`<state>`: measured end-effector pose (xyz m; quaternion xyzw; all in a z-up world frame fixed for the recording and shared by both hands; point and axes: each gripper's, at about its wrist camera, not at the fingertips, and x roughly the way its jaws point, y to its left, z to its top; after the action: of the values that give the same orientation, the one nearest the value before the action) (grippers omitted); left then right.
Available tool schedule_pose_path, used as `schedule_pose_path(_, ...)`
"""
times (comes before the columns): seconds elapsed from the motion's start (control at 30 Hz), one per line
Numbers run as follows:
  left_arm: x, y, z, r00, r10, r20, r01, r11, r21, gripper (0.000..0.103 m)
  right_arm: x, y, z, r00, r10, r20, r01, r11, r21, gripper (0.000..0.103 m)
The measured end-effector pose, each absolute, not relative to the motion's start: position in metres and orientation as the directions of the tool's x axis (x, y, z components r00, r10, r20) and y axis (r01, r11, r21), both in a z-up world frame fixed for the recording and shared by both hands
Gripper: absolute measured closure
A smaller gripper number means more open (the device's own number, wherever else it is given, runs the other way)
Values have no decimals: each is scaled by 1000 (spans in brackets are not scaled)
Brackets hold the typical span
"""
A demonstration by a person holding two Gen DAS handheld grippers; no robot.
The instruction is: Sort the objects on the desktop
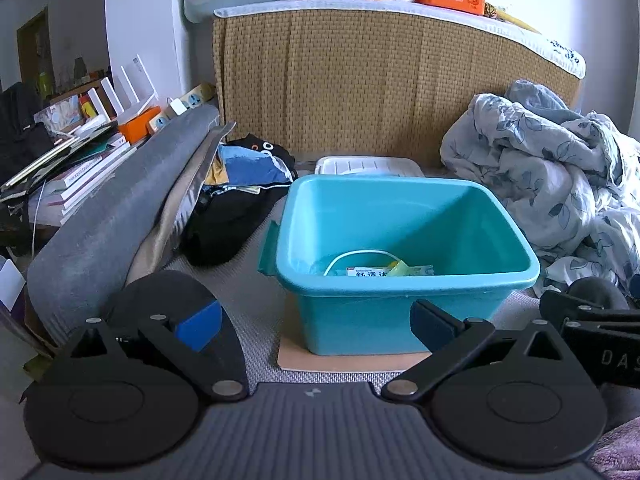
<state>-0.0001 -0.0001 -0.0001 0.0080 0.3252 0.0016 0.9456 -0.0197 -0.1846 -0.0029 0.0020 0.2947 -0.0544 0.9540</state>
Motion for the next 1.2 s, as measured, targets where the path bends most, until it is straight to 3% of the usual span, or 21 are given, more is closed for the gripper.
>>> schedule_pose_path(0.3, -14, -3, -3, 820, 30, -572, -45, 999, -12, 0, -24, -185, -1, 815, -113, -569, 136, 991, -1, 0)
schedule_pose_path(0.43, -8, 4, 1, 801, 9, -599, -41, 998, -40, 0, -30, -185, 4, 835, -139, -532, 154, 988, -16, 3)
schedule_pose_path(0.6, 2, 14, 6, 774, -20, -632, -36, 996, -76, 0, -23, -185, 5, 807, -119, -578, 126, 992, -27, 9)
schedule_pose_path(0.7, 7, 13, 5, 759, -36, -650, -18, 997, -76, 0, -18, -181, 8, 800, -121, -588, 117, 992, -45, 9)
schedule_pose_path(0.93, 4, 8, 10, 821, -14, -571, -26, 998, -62, 0, -13, -177, 14, 809, -116, -576, 95, 993, -67, 10)
schedule_pose_path(1.2, 16, 5, 7, 798, -26, -603, 3, 999, -39, 0, -3, -184, 12, 800, -51, -598, 43, 999, -28, 15)
